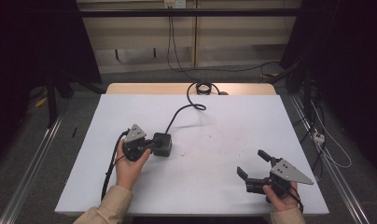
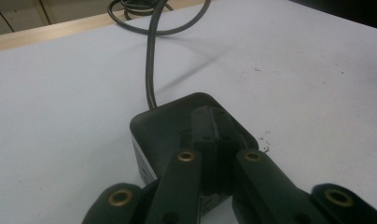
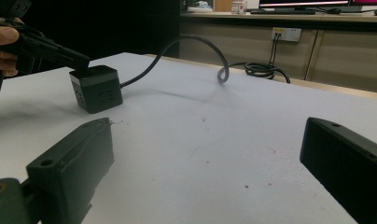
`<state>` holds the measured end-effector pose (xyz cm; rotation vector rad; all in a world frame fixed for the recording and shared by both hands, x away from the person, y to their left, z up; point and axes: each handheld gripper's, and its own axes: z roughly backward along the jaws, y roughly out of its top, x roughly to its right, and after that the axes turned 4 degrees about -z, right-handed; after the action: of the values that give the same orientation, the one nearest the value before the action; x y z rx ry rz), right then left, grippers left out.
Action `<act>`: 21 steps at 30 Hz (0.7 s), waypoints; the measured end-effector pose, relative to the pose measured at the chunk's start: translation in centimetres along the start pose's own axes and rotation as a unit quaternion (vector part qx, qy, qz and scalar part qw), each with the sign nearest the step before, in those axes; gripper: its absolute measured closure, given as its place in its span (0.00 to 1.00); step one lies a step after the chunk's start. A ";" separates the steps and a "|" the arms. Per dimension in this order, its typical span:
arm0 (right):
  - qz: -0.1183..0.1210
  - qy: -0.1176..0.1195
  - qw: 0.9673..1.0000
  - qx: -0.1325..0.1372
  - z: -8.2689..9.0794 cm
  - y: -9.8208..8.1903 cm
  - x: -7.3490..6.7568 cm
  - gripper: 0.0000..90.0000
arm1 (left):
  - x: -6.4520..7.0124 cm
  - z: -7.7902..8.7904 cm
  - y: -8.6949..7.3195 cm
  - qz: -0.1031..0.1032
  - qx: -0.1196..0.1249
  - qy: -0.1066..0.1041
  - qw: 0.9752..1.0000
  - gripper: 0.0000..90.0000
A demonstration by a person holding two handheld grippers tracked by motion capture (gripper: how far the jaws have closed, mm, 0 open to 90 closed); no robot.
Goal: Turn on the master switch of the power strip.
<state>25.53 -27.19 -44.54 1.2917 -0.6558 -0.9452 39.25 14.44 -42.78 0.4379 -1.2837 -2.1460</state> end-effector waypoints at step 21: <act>-0.001 -0.003 1.000 0.002 0.1 0.0 0.0 0.03 | 0.0 0.0 0.0 0.007 -0.001 0.001 1.000 1.00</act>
<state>25.49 -27.22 -44.50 1.2924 -0.6618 -0.9499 39.25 14.43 -42.79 0.4289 -1.2796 -2.1334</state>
